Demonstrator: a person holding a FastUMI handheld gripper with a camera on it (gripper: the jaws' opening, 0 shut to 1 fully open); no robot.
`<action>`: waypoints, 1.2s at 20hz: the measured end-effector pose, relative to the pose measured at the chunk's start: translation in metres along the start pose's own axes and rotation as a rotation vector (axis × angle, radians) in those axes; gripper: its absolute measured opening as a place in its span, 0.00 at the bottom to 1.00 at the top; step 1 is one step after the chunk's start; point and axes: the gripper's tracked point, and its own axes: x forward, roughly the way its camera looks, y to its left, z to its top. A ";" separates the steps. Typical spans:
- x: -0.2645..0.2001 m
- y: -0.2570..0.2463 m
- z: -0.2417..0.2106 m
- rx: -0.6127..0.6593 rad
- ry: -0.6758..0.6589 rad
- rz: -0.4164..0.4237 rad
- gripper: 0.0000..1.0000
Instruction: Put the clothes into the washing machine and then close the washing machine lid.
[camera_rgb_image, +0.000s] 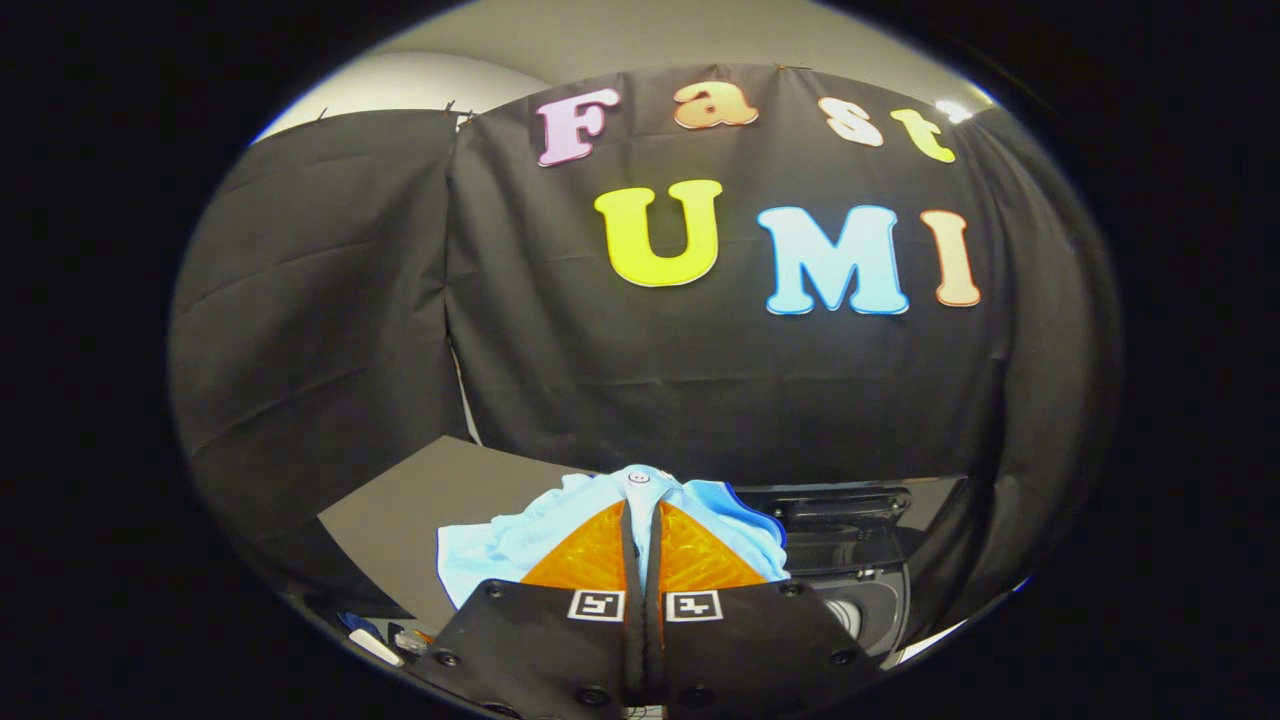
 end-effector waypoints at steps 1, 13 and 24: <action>-0.003 -0.010 0.001 0.000 -0.003 -0.018 0.01; -0.021 -0.103 -0.008 0.011 -0.002 -0.180 0.01; 0.013 -0.145 -0.080 0.011 0.135 -0.256 0.01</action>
